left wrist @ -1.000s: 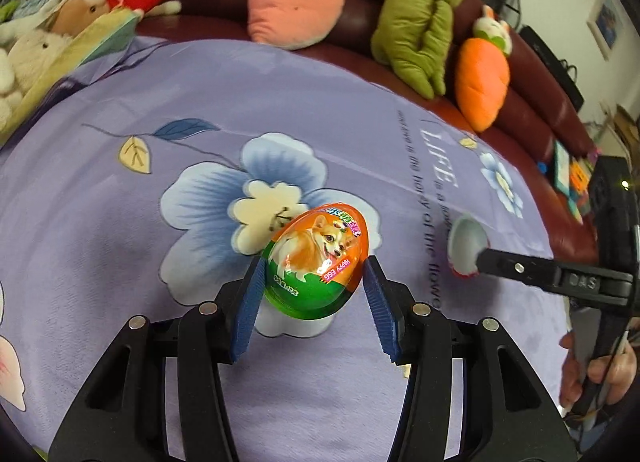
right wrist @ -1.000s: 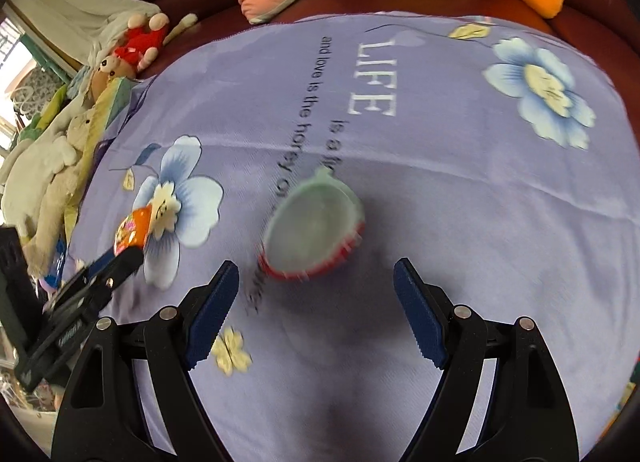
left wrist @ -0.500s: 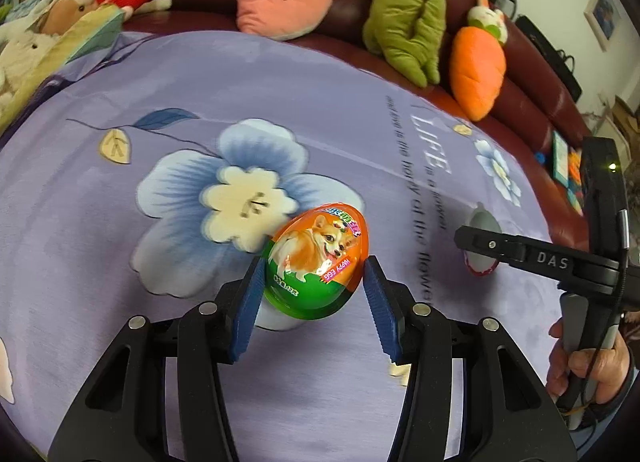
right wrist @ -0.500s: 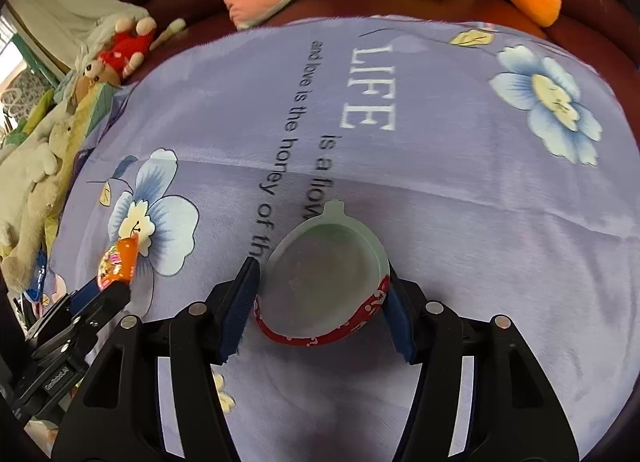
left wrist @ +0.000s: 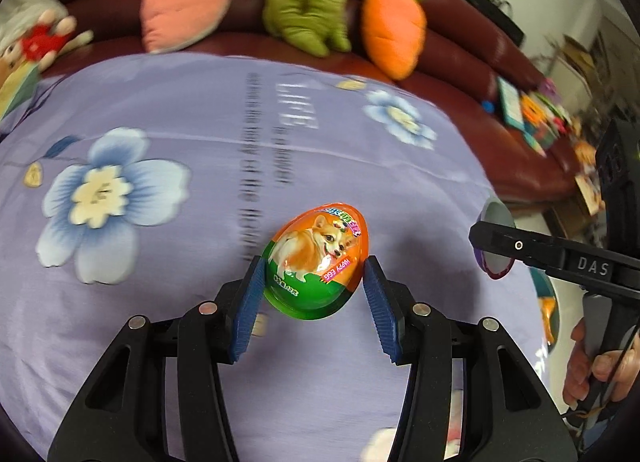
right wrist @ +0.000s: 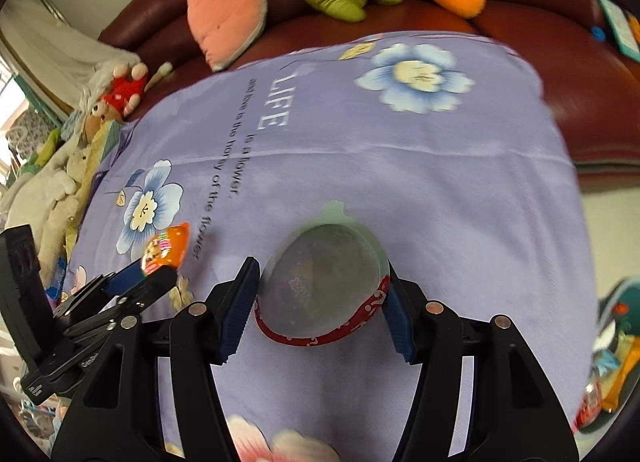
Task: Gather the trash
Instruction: 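Grasp the orange-green toy egg with the left tool while the right tool grasps the white lid, then carry the toy egg and white lid over the bin and release both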
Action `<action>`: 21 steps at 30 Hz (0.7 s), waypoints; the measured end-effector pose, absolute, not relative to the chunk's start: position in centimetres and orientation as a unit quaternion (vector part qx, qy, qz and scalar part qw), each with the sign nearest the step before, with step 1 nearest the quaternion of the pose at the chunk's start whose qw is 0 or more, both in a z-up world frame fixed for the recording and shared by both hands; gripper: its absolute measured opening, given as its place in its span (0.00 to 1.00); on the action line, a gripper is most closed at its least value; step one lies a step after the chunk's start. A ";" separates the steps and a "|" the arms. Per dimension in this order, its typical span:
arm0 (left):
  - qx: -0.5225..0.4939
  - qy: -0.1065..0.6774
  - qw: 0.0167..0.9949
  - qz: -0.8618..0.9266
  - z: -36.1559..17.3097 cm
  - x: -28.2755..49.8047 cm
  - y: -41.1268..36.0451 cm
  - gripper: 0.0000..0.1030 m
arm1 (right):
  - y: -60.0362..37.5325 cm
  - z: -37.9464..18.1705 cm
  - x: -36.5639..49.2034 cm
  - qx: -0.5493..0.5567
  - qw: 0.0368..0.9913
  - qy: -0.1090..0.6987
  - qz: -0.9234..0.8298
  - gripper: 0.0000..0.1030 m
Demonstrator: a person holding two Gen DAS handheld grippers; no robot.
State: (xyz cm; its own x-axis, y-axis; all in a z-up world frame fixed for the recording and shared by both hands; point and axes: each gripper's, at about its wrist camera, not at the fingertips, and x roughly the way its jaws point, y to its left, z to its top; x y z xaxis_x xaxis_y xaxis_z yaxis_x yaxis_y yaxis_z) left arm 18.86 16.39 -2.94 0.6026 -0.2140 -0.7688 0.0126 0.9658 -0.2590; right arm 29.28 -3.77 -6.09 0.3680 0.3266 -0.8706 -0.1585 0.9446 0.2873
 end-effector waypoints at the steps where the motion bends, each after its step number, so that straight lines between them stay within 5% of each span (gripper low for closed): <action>1: -0.108 0.441 0.888 -0.072 -2.7 18.7 15.1 0.50 | -4.7 -5.8 28.7 0.082 0.826 0.539 0.144 0.55; 21: 0.008 0.455 0.864 -0.213 -1.1 16.9 -9.0 0.50 | -28.5 -1.9 15.9 0.215 0.865 0.452 0.027 0.55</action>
